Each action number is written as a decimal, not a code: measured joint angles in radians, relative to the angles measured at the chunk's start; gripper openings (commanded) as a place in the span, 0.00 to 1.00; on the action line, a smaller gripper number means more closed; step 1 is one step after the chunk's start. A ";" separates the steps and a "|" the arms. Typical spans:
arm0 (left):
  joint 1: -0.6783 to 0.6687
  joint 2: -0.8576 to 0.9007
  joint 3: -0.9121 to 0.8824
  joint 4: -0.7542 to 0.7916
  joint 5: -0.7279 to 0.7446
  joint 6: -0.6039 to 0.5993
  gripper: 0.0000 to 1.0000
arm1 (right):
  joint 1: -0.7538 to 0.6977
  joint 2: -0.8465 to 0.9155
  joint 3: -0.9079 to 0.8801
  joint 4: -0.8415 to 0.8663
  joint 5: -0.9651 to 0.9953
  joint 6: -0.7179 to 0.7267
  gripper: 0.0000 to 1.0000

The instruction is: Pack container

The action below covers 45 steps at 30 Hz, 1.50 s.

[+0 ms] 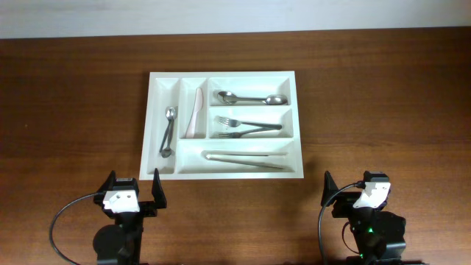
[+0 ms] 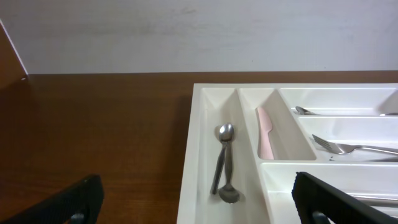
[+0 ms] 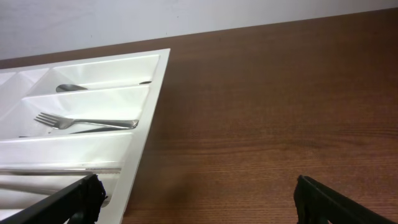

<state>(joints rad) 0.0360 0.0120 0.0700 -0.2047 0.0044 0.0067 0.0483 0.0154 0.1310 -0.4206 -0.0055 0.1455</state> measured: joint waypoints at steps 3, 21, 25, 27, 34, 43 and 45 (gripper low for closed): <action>0.000 0.000 0.000 0.000 0.000 0.000 0.99 | 0.000 0.000 0.000 0.000 -0.006 0.000 0.99; 0.000 0.000 0.000 0.000 0.000 0.000 0.99 | 0.005 0.000 0.000 0.000 -0.014 0.000 0.99; 0.000 0.000 0.000 0.000 0.000 0.000 0.99 | 0.021 0.000 0.000 0.000 -0.014 0.000 0.99; 0.000 0.000 0.000 0.000 0.000 0.000 0.99 | 0.024 0.000 0.000 0.000 -0.014 0.000 0.99; 0.000 0.000 0.000 0.000 0.000 0.000 0.99 | 0.025 0.000 0.000 0.000 -0.014 0.000 0.99; 0.000 0.000 0.000 0.000 0.000 0.000 0.99 | 0.025 0.000 0.000 0.000 -0.014 -0.001 0.99; 0.000 0.000 0.000 0.000 0.000 0.000 0.99 | 0.025 0.000 0.000 0.000 -0.014 0.000 0.99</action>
<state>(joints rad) 0.0360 0.0120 0.0700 -0.2047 0.0044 0.0067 0.0731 0.0154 0.1307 -0.4206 -0.0196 0.1452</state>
